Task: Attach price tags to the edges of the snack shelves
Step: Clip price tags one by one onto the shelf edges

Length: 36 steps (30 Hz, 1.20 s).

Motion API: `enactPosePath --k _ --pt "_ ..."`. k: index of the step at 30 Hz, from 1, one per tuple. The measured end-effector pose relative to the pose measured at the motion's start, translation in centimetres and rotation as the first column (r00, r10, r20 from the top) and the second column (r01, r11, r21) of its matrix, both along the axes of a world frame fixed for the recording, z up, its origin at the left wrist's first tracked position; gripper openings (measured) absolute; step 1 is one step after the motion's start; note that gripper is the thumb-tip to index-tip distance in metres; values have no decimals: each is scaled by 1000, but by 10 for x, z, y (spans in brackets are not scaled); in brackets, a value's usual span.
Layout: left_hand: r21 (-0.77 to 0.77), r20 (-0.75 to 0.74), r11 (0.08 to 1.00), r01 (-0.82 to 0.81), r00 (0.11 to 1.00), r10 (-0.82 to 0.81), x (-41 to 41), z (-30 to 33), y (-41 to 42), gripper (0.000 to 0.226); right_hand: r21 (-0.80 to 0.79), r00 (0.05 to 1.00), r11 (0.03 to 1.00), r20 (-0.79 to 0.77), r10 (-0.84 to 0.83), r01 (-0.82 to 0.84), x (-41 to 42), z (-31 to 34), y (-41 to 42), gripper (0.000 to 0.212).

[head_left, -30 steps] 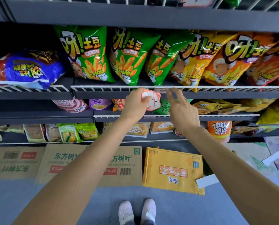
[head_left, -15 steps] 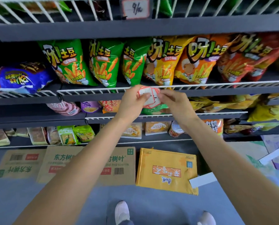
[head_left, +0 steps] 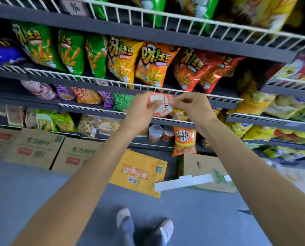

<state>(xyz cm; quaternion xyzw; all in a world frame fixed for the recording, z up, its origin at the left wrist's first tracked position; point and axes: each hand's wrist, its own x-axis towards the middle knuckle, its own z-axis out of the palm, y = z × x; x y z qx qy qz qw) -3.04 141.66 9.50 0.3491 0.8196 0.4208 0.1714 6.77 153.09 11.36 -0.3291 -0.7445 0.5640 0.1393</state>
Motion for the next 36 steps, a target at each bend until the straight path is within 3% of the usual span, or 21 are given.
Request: enactPosePath --k 11,19,26,29,36 --pt "-55 -14 994 97 995 -98 70 21 56 24 -31 984 984 6 -176 176 82 11 39 13" --pt "-93 -12 988 126 992 -128 155 23 146 21 -86 959 956 -20 -282 279 164 9 118 20" --pt "-87 -23 987 133 990 -136 255 38 255 24 -83 975 972 -10 -223 221 264 27 230 5" --pt "-59 -17 992 112 993 -113 292 49 293 27 -56 975 974 -27 -223 221 299 41 266 15" --pt "-77 -143 993 89 985 -99 349 68 352 28 -82 964 962 -47 -263 259 352 59 320 5"
